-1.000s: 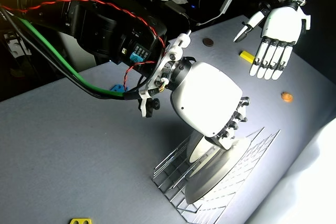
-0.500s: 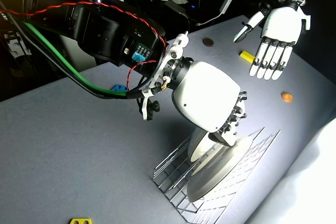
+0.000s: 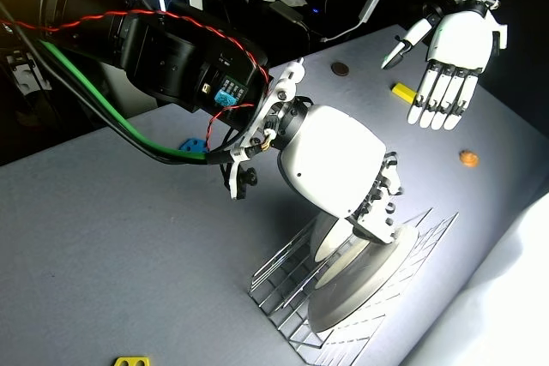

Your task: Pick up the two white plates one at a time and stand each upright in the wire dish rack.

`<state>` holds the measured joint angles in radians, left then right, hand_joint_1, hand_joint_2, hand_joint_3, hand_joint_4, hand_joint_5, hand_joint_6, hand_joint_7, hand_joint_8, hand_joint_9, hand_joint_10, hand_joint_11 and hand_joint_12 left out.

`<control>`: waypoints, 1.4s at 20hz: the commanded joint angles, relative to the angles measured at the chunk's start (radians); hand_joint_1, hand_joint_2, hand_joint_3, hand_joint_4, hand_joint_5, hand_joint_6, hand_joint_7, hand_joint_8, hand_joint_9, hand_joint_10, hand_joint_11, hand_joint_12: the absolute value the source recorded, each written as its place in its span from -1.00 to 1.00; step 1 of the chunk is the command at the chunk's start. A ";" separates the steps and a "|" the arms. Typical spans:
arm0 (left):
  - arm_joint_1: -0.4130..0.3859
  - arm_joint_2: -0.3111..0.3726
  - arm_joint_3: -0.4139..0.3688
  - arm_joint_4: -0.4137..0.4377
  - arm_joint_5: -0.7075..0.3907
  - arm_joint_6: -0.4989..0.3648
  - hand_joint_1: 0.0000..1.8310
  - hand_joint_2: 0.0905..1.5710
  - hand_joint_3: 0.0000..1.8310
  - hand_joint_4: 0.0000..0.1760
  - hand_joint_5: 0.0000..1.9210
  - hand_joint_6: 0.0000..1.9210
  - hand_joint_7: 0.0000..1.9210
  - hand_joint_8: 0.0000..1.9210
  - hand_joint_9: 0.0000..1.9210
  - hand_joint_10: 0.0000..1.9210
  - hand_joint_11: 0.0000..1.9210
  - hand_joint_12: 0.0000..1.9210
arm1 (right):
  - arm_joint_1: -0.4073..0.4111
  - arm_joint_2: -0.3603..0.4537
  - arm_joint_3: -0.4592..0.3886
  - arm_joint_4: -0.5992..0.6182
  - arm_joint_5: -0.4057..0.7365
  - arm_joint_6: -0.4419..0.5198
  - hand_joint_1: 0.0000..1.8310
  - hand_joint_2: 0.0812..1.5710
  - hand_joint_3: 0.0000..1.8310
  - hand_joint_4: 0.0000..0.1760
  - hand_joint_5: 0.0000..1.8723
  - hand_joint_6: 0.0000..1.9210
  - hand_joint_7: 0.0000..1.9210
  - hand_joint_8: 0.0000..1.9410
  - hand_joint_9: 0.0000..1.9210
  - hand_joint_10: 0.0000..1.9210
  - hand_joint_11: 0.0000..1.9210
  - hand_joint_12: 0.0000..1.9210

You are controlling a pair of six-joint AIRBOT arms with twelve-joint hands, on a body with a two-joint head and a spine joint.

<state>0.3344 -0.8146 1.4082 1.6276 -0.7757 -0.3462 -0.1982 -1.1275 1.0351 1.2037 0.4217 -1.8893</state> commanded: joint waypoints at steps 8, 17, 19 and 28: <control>-0.006 0.005 0.008 -0.059 -0.009 -0.003 -1.00 0.41 -1.00 -1.00 -0.71 -1.00 -0.65 -1.00 -0.68 -0.99 -1.00 -0.29 | 0.022 0.010 0.001 -0.036 0.058 -0.002 0.14 0.45 -1.00 -1.00 -0.58 -0.39 -0.49 -0.39 -0.68 0.02 -1.00 0.64; -0.006 0.005 0.008 -0.059 -0.009 -0.003 -1.00 0.41 -1.00 -1.00 -0.72 -1.00 -0.66 -1.00 -0.69 -1.00 -1.00 -0.30 | 0.065 0.029 -0.014 -0.036 0.058 0.003 0.16 0.44 -1.00 -1.00 -0.59 -0.51 -0.58 -0.40 -0.76 -0.01 -1.00 0.50; -0.007 0.005 0.007 -0.059 -0.010 -0.003 -1.00 0.40 -1.00 -1.00 -0.74 -1.00 -0.68 -1.00 -0.70 -1.00 -1.00 -0.31 | 0.083 0.039 -0.023 -0.037 0.058 0.003 0.14 0.45 -1.00 -1.00 -0.60 -0.51 -0.57 -0.39 -0.76 -0.01 -1.00 0.50; 0.002 0.012 0.005 -0.059 -0.030 -0.006 -1.00 0.40 -1.00 -1.00 -0.71 -1.00 -0.66 -0.99 -0.68 -0.99 -1.00 -0.29 | 0.130 0.105 -0.068 -0.041 0.060 0.027 0.11 0.42 -1.00 -1.00 -0.59 -0.51 -0.56 -0.39 -0.75 -0.04 -1.00 0.50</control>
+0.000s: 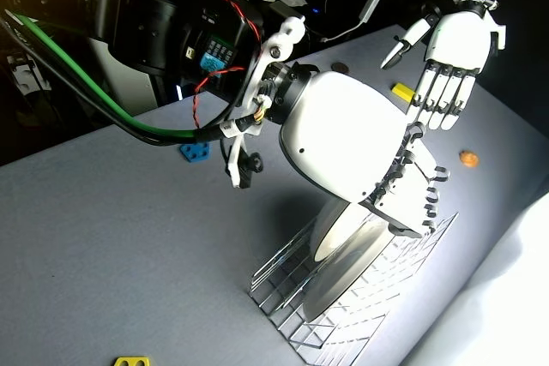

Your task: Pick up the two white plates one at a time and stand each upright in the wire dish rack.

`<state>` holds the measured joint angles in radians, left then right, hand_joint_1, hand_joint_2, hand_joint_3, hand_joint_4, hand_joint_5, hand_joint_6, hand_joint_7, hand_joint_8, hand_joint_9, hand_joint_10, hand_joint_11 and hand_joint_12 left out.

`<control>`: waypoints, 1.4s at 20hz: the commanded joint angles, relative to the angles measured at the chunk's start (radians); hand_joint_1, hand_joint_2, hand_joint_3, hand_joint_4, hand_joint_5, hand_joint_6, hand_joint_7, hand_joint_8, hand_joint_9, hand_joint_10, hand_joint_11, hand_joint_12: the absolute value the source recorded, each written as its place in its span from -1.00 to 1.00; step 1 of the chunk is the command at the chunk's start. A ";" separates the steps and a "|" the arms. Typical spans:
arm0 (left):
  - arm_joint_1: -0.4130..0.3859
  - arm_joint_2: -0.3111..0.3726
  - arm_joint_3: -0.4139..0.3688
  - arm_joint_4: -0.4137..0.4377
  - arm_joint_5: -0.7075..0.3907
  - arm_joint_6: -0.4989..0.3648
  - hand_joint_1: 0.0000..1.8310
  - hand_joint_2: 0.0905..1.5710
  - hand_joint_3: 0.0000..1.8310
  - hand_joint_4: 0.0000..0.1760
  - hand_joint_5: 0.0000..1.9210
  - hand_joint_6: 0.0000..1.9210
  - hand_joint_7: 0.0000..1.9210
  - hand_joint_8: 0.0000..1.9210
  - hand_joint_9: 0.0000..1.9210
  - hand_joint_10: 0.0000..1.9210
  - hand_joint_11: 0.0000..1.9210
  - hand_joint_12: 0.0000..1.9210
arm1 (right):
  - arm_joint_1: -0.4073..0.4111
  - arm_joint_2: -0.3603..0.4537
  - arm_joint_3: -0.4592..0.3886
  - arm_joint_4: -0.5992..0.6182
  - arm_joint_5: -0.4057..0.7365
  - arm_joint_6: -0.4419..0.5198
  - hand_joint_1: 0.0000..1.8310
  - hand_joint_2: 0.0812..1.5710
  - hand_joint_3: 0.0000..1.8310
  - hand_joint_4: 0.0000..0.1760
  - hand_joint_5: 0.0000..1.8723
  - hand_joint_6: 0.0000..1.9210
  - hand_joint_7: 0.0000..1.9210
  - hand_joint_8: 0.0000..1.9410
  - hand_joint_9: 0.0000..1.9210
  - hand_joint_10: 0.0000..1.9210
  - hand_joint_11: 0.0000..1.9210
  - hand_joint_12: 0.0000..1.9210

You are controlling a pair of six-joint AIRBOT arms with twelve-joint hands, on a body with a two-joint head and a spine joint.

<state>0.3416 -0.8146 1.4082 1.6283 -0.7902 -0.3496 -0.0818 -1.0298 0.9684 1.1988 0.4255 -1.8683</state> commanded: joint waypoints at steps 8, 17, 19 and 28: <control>-0.006 0.023 -0.027 -0.050 -0.071 -0.017 -1.00 0.40 -1.00 -1.00 -0.74 -1.00 -0.68 -1.00 -0.71 -1.00 -1.00 -0.35 | 0.024 0.101 -0.023 -0.274 0.073 0.136 0.12 0.42 -1.00 -1.00 -0.60 -0.53 -0.56 -0.41 -0.77 -0.03 -1.00 0.49; -0.045 0.053 -0.112 -0.008 -0.175 0.001 -1.00 0.39 -1.00 -1.00 -0.72 -1.00 -0.65 -1.00 -0.68 -1.00 -1.00 -0.29 | -0.032 0.193 -0.078 -0.416 0.105 0.228 0.11 0.40 -1.00 -1.00 -0.60 -0.52 -0.55 -0.40 -0.74 -0.05 -1.00 0.51; -0.055 0.059 -0.122 0.000 -0.175 0.003 -1.00 0.39 -1.00 -1.00 -0.73 -1.00 -0.67 -1.00 -0.69 -1.00 -1.00 -0.32 | -0.041 0.228 -0.110 -0.418 0.105 0.210 0.10 0.40 -1.00 -1.00 -0.60 -0.52 -0.55 -0.40 -0.74 -0.05 -1.00 0.51; -0.076 0.064 -0.154 0.041 -0.178 0.026 -1.00 0.41 -1.00 -1.00 -0.71 -0.99 -0.64 -0.99 -0.66 -0.99 -1.00 -0.30 | -0.045 0.278 -0.187 -0.421 0.124 0.203 0.07 0.45 -1.00 -1.00 -0.58 -0.47 -0.56 -0.39 -0.76 -0.01 -1.00 0.53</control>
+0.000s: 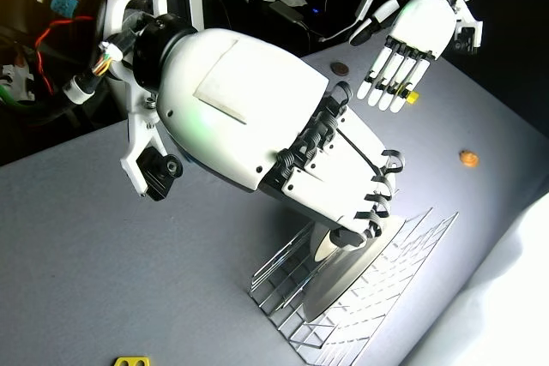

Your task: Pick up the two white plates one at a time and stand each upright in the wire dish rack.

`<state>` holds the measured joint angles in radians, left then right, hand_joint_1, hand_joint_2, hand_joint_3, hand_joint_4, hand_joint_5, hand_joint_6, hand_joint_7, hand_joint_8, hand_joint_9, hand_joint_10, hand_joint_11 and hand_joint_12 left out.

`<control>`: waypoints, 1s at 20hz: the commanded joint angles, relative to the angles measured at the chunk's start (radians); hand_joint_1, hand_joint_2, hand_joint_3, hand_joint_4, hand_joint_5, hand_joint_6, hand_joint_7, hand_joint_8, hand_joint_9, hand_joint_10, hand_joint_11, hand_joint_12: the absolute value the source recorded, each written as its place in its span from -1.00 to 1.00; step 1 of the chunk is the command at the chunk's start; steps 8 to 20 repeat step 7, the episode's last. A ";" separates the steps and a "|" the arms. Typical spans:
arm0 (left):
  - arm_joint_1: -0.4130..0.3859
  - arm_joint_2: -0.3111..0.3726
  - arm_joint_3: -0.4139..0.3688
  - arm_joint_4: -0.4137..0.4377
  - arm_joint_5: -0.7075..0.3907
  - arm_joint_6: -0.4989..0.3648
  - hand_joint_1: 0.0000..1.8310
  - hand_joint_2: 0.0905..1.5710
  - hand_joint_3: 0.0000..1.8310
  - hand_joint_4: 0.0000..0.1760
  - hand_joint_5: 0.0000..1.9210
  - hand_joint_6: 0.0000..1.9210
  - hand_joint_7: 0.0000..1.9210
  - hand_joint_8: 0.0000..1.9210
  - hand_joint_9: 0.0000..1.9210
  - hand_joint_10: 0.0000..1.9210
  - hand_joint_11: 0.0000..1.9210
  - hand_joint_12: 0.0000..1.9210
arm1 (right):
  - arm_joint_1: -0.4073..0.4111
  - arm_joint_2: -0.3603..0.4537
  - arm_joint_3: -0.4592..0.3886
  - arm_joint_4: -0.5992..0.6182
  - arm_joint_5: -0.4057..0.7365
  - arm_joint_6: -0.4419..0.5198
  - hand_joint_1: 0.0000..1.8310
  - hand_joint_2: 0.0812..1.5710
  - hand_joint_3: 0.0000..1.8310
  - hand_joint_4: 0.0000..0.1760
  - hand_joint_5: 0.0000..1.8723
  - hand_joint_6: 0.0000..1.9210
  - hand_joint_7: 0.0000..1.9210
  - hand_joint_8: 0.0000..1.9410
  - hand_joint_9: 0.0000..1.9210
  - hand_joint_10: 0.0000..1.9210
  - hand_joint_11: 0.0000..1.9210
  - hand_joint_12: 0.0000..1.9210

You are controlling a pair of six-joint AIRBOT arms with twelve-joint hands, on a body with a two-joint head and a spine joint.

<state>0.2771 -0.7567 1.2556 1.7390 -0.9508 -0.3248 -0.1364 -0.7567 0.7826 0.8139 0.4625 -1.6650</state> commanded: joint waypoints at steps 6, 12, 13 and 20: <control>-0.031 0.007 -0.008 -0.067 -0.020 -0.004 -1.00 0.46 -1.00 -1.00 -0.49 -0.99 -0.25 -0.96 -0.33 -0.94 -0.91 -0.13 | 0.010 -0.003 -0.003 -0.036 0.086 -0.010 0.12 0.37 -1.00 -1.00 -0.55 0.21 -0.50 0.04 -0.62 0.21 -0.95 0.81; -0.031 0.006 -0.009 -0.060 -0.020 -0.004 -1.00 0.48 -1.00 -1.00 -0.37 -0.98 -0.13 -0.96 -0.22 -0.93 -0.83 -0.11 | 0.011 -0.003 -0.003 -0.037 0.086 -0.012 0.09 0.52 -0.97 -1.00 -0.31 0.45 -0.53 0.28 -0.60 0.37 -0.88 0.85; -0.031 0.006 -0.009 -0.060 -0.020 -0.004 -1.00 0.48 -1.00 -1.00 -0.37 -0.98 -0.13 -0.96 -0.22 -0.93 -0.83 -0.11 | 0.011 -0.003 -0.003 -0.037 0.086 -0.012 0.09 0.52 -0.97 -1.00 -0.31 0.45 -0.53 0.28 -0.60 0.37 -0.88 0.85; -0.031 0.006 -0.009 -0.060 -0.020 -0.004 -1.00 0.48 -1.00 -1.00 -0.37 -0.98 -0.13 -0.96 -0.22 -0.93 -0.83 -0.11 | 0.011 -0.003 -0.003 -0.037 0.086 -0.012 0.09 0.52 -0.97 -1.00 -0.31 0.45 -0.53 0.28 -0.60 0.37 -0.88 0.85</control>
